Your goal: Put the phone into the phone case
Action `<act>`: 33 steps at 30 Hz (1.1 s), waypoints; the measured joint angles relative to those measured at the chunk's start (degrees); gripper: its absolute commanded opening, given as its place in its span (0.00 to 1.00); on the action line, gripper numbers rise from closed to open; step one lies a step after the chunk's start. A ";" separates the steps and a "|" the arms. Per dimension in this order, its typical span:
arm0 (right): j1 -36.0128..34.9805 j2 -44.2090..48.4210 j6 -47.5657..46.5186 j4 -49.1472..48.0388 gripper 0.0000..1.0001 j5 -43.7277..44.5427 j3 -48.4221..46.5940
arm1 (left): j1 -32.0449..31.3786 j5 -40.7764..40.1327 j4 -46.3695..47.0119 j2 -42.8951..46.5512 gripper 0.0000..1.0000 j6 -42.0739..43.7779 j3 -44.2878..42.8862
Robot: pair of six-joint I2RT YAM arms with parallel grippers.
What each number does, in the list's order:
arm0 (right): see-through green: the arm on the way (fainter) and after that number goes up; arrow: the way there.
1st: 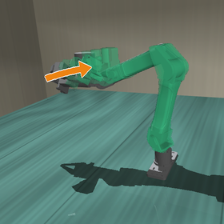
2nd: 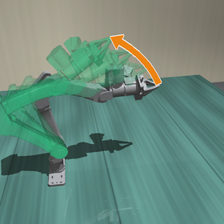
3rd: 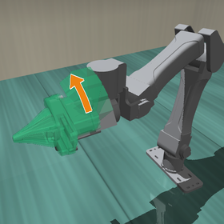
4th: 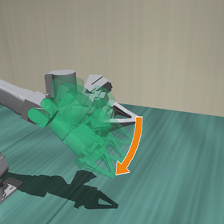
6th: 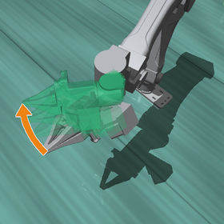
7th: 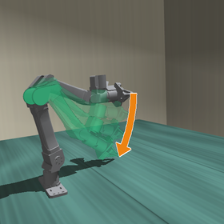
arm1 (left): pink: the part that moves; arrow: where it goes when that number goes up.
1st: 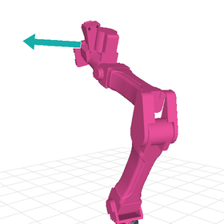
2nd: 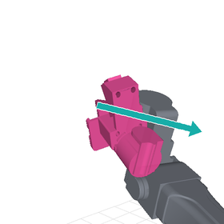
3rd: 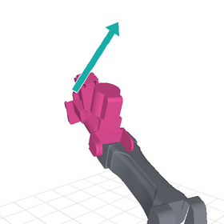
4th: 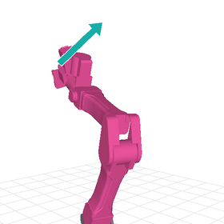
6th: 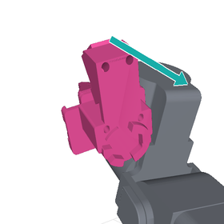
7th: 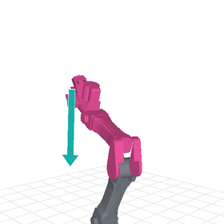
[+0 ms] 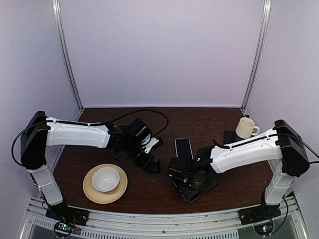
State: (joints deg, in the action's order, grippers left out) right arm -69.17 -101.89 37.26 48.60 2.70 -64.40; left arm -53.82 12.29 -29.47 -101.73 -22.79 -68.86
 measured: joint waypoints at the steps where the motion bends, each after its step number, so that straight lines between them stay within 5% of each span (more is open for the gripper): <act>1: -0.26 0.90 -0.09 -0.37 0.20 1.27 0.17 | 0.37 1.36 1.07 0.94 0.84 -0.96 0.26; 11: -3.17 18.91 -4.02 -8.74 0.16 17.64 1.14 | 1.86 8.11 22.16 16.09 0.87 -13.07 5.81; 22: -5.03 21.53 -9.64 -15.61 0.15 25.94 1.07 | 0.59 8.63 33.57 15.93 0.37 -16.52 6.51; 25: -5.03 21.55 -10.14 -15.56 0.14 26.34 1.01 | -0.20 9.44 34.36 15.32 0.30 -16.61 6.49; 29: -5.09 21.55 -10.16 -15.15 0.14 26.73 1.01 | -0.76 11.23 35.08 13.88 0.00 -17.09 6.16; 31: -5.05 21.55 -10.16 -14.75 0.21 27.04 1.01 | -0.90 12.37 35.36 13.55 0.00 -16.76 5.62; 33: -5.07 21.84 -10.38 -14.73 0.41 27.17 1.01 | -0.96 12.57 35.39 13.55 0.00 -16.59 5.49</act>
State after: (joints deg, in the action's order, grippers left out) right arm -74.24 -80.05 26.87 33.87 29.87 -63.40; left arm -54.78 24.86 5.91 -88.18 -39.38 -63.37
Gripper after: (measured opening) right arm 0.763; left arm 0.086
